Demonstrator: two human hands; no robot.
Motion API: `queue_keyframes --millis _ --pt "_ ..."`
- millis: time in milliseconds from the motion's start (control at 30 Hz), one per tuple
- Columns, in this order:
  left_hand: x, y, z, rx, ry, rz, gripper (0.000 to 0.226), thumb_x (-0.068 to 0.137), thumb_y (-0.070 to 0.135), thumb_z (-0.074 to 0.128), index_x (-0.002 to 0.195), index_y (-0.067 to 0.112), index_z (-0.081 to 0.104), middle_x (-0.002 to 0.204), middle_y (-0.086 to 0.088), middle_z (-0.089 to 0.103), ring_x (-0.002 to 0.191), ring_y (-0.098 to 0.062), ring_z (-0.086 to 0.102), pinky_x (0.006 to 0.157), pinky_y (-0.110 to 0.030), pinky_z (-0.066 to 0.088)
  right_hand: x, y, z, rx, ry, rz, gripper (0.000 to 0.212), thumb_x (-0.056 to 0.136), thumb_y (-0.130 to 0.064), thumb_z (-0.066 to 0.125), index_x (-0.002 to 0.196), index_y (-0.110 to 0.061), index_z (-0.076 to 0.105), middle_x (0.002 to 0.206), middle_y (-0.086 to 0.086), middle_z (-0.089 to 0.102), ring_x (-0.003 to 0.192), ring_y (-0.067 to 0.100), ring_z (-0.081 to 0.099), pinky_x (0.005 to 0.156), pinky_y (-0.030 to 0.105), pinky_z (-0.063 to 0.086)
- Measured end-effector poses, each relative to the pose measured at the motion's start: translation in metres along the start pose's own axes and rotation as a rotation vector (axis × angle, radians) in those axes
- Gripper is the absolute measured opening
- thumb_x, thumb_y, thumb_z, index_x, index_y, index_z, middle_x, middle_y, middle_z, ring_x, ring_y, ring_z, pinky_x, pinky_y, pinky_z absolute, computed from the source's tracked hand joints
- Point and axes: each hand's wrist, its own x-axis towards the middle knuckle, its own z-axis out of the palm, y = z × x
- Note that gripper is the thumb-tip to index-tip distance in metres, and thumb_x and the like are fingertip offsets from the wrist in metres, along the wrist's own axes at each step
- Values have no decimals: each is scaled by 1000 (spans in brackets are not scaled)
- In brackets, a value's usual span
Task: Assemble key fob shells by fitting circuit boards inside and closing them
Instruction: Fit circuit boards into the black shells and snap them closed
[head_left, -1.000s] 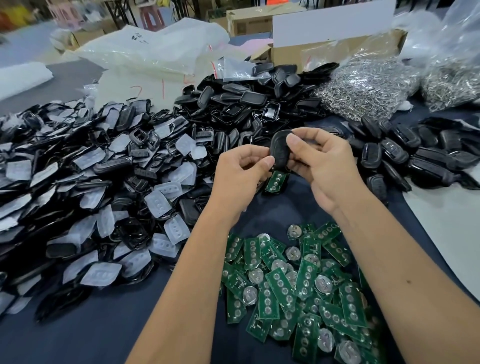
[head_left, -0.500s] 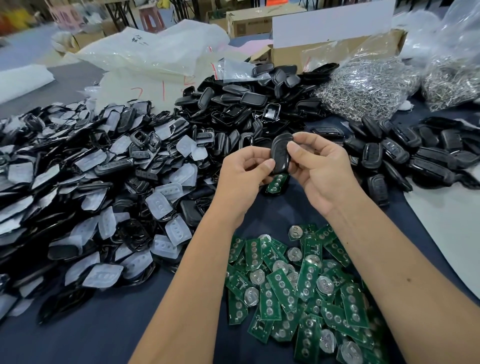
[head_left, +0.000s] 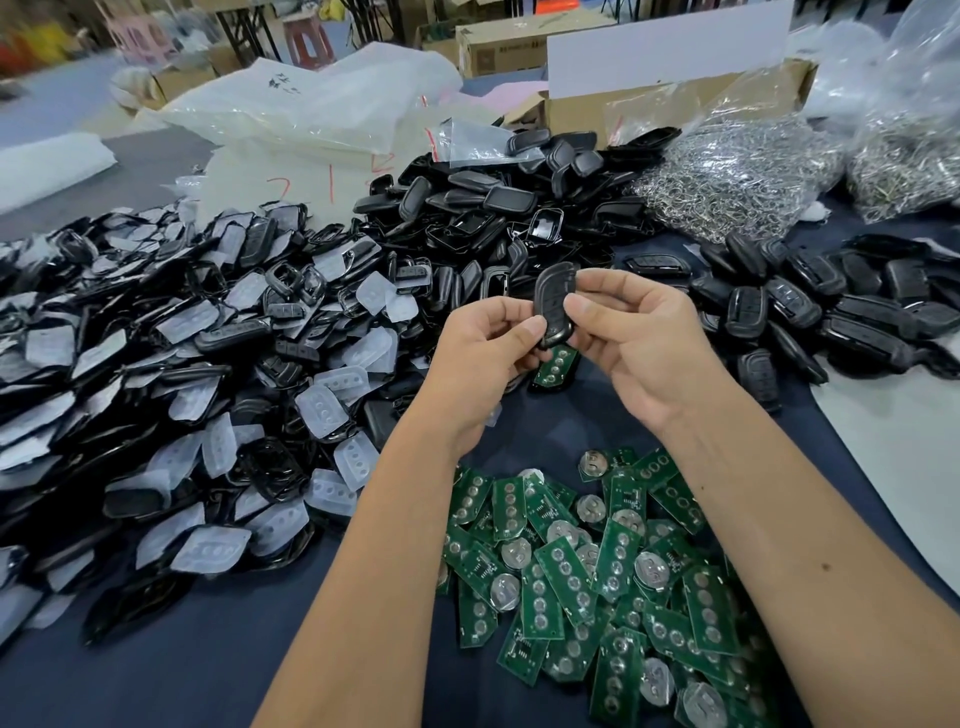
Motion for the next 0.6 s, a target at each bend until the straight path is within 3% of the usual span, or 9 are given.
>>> queue_keyframes --millis 133,200,300,367,467,600 --pt "-2 1 3 -76 -30 -8 17 103 0 56 97 8 70 91 -9 69 84 -22 59 73 -23 54 0 -1 -2 58 -28 -3 20 91 9 68 98 -9 70 82 3 78 70 12 72 63 21 57" --pt "-1 1 5 -28 18 17 18 103 0 56 94 10 69 88 -6 71 82 -20 61 72 -24 54 0 1 -1 17 6 -42 20 89 7 72 101 -9 71 84 5 78 73 15 72 66 23 58" --pt "0 0 8 301 157 176 16 99 1 61 91 14 65 84 1 70 76 -8 62 75 -27 56 0 7 2 -151 97 -137 20 86 -1 81 103 -9 73 85 7 79 83 21 76 72 30 61" --pt "-1 0 12 538 220 292 20 97 2 64 88 19 60 81 8 63 76 -1 58 74 -17 49 0 12 4 -243 135 -172 24 83 -11 87 104 -8 75 88 6 80 88 24 78 76 32 63" --pt "-3 -1 18 763 239 396 12 95 3 63 90 13 60 84 5 59 80 -14 55 71 -29 45 -1 16 7 -260 175 -186 33 79 -17 91 107 -7 77 95 9 81 95 28 78 83 37 64" --pt "-2 -1 18 780 202 479 6 92 4 68 93 10 66 89 2 63 86 -20 56 77 -37 48 1 15 6 -234 180 -213 18 82 -12 88 96 -13 78 89 6 81 87 20 78 78 32 63"
